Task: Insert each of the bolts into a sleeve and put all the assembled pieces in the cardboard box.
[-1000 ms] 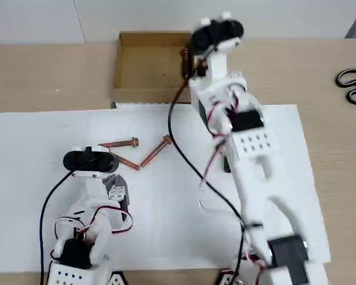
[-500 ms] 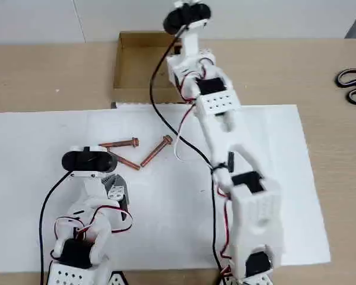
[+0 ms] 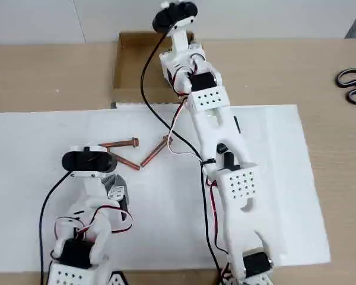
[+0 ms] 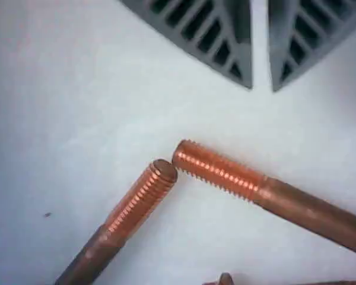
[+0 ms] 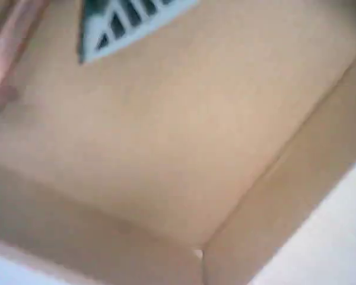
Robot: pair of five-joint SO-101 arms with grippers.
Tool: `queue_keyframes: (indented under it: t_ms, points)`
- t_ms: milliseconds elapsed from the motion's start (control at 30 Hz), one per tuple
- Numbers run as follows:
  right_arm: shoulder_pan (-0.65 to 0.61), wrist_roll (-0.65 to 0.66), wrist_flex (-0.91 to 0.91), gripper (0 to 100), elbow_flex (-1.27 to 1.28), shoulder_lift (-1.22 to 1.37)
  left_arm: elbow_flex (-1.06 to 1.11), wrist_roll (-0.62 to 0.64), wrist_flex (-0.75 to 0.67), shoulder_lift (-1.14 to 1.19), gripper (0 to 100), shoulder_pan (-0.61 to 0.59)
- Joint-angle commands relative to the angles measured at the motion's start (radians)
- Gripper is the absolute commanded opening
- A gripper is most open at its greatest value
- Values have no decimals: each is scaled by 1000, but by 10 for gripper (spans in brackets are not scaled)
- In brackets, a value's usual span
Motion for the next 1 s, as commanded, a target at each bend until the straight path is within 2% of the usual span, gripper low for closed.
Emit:
queue_keyframes:
  t_ms: [0, 167, 333, 567, 833, 967]
  points:
    - [1, 34, 15, 233, -103, -4, -4, 6, -23, -9, 6, -3]
    - [7, 49, 42, 206, -129, -8, -4, 6, -23, -9, 6, -3]
    - [7, 43, 282, 191, -279, -7, -4, 6, -23, -9, 6, -3]
    - [2, 46, 607, 0, -525, -1, -4, 6, -23, -9, 6, -3]
    - [5, 41, 997, 20, -588, -7, -4, 6, -23, -9, 6, -3]
    - [22, -28, 1007, 20, -583, -12, -4, 6, -23, -9, 6, -3]
